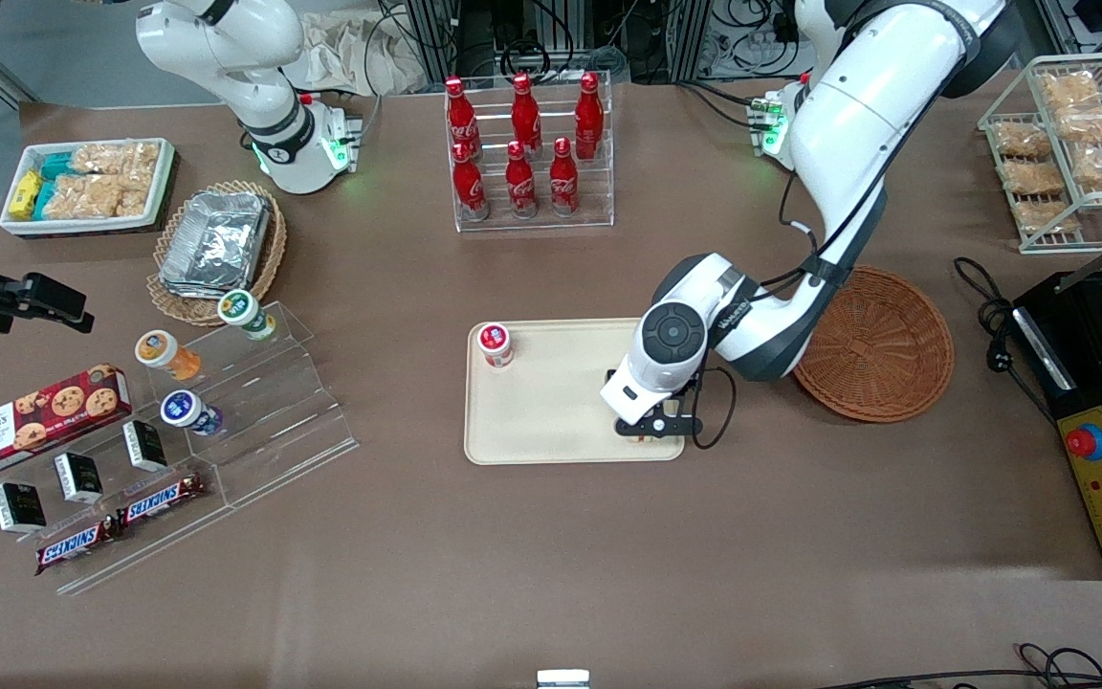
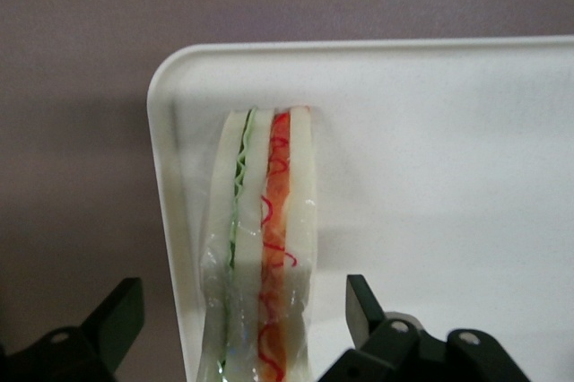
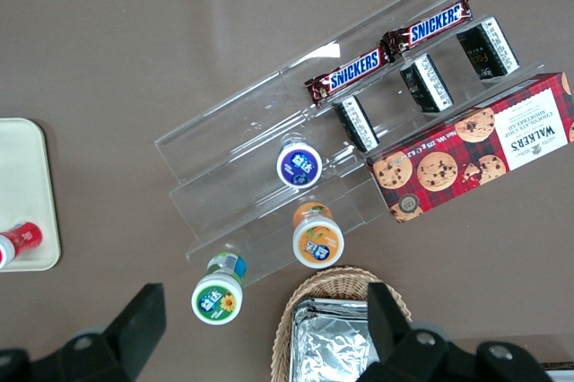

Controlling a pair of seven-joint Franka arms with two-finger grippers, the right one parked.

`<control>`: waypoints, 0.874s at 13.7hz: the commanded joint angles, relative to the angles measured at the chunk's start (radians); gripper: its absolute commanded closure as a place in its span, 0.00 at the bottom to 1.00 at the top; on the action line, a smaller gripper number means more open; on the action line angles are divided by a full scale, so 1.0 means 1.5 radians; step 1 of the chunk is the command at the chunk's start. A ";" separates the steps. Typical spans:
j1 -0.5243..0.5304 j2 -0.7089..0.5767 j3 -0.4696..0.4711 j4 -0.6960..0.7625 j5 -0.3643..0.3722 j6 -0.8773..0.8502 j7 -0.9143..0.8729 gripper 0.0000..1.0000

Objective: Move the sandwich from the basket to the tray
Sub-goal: 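Lower the sandwich onto the tray and open the left gripper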

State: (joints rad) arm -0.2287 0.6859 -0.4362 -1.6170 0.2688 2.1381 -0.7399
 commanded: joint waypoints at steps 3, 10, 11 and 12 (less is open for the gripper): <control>0.012 -0.043 -0.001 0.007 0.005 -0.018 -0.015 0.00; 0.038 -0.151 0.001 0.004 -0.076 -0.070 -0.034 0.00; 0.049 -0.173 0.001 0.001 -0.083 -0.074 -0.043 0.00; 0.062 -0.194 0.001 0.001 -0.083 -0.103 -0.049 0.00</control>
State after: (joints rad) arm -0.1647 0.4772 -0.4355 -1.5897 0.1678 2.0352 -0.7790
